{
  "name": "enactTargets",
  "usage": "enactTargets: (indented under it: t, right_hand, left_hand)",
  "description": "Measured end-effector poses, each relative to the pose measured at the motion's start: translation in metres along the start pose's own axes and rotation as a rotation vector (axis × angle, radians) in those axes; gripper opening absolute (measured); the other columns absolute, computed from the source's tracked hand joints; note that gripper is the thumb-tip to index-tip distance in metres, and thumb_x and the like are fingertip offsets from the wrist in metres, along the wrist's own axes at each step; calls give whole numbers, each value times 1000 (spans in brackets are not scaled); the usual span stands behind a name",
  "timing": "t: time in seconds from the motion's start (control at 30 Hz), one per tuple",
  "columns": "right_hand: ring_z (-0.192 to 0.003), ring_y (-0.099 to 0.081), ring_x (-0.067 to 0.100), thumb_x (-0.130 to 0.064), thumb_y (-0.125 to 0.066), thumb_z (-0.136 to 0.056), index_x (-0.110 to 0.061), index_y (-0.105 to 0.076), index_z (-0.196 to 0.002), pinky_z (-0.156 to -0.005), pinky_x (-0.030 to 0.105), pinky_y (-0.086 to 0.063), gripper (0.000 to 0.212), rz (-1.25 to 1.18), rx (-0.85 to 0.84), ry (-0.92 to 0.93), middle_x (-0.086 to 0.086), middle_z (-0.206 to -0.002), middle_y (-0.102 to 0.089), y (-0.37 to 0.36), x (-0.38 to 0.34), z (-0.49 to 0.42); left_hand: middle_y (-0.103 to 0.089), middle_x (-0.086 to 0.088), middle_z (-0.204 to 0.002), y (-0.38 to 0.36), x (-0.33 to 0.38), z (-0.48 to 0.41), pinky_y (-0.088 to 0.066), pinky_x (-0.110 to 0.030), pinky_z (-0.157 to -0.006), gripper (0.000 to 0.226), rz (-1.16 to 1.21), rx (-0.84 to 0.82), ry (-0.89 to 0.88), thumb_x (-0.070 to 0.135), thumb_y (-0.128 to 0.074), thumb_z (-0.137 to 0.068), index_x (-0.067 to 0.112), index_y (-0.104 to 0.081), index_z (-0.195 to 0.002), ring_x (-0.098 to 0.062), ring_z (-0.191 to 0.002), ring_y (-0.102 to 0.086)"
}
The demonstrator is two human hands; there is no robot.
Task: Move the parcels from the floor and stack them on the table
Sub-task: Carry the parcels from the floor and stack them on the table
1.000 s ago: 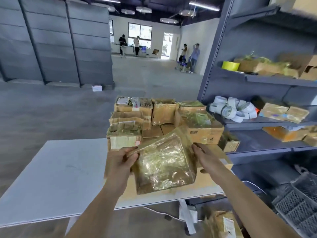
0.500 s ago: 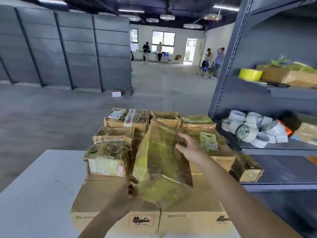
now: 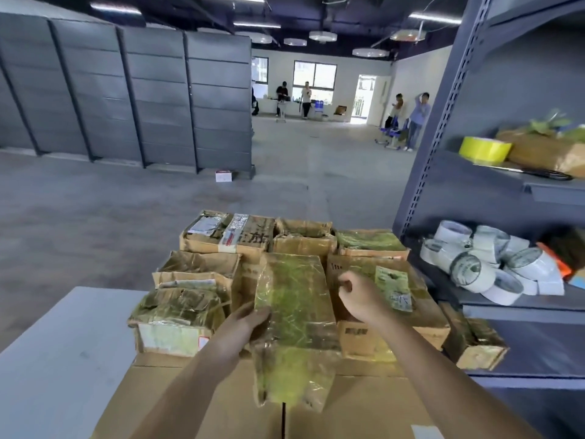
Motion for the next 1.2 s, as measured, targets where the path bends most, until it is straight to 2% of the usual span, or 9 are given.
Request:
enactTargets:
  t: [0.2, 0.33, 0.43, 0.5, 0.6, 0.77, 0.9, 1.1, 1.2]
  right_hand:
    - [-61, -57, 14, -34, -43, -101, -12, -63, -103, -48, 22, -36, 30, 71, -129, -55, -1, -78, -60, -7, 34, -11]
    - [-101, -60, 13, -53, -34, -100, -28, -49, -139, -82, 28, -48, 48, -46, -192, -87, -5, -124, -60, -5, 34, -16]
    - [-119, -52, 14, -66, -32, -94, -30, -46, -141, -85, 28, -39, 61, -71, -223, -91, -8, -141, -51, -5, 31, -17]
    - [-126, -49, 17, -68, -30, -94, -28, -44, -144, -85, 26, -34, 65, -55, -221, -83, -8, -144, -49, -6, 29, -21]
    - [-128, -49, 20, -69, -23, -95, -28, -43, -145, -87, 27, -34, 67, -17, -222, -69, -2, -144, -51, -10, 29, -27]
    - [-124, -54, 29, -66, -13, -95, -12, -53, -137, -95, 34, -39, 79, 48, -230, -80, 18, -137, -54, -13, 34, -33]
    - [-145, -28, 24, -65, -13, -96, -17, -42, -146, -117, 42, -25, 75, 67, -233, -59, 10, -154, -38, -14, 35, -35]
    - [-133, -45, 26, -63, -14, -97, -17, -49, -141, -111, 43, -34, 73, 83, -218, -47, 11, -147, -46, -12, 36, -35]
    - [-127, -50, 26, -62, -14, -98, -16, -53, -138, -108, 42, -37, 72, 79, -216, -40, 12, -142, -50, -12, 34, -33]
  left_hand:
    - [-70, -8, -82, -19, 19, -27, -48, -32, -41, 17, 19, 207, -56, 13, -46, -95, 20, -61, -98, -27, -67, -69]
    - [-68, -12, -89, -26, 25, -36, -46, -36, -54, 24, -90, 284, -127, 14, -40, -96, 13, -58, -112, -39, -83, -67]
    - [-63, -1, -118, -33, 27, -31, -50, -36, -71, 57, -161, 111, -183, 45, -59, -89, 23, -40, -138, -19, -93, -64]
    - [-15, 22, -151, -44, 29, -21, -41, -40, -99, 105, -459, -109, -284, 77, -67, -62, 44, -14, -147, -5, -124, -36]
    - [34, 41, -139, -56, 29, -12, -37, -39, -109, 118, -830, -323, -376, 82, -71, -43, 58, -11, -142, -6, -141, -10]
    - [18, 39, -146, -56, 36, -23, -31, -42, -113, 100, -889, -277, -396, 74, -67, -54, 51, -27, -143, -12, -147, -2]
    - [13, 33, -151, -52, 42, -38, -29, -41, -115, 98, -898, -248, -413, 72, -67, -55, 49, -29, -143, -11, -147, -4]
    - [9, 27, -155, -52, 50, -50, -31, -43, -114, 97, -901, -212, -426, 72, -68, -55, 47, -32, -142, -17, -145, -21]
    - [3, 19, -158, -47, 46, -50, -24, -37, -117, 91, -901, -160, -492, 69, -68, -64, 43, -33, -144, -11, -146, -10]
Point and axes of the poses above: each hand's wrist, its own z-axis away from the middle knuckle, its own y-axis out of the back of the hand, x = y × z, the point moved 6 cm from there along -z, towards the middle knuckle
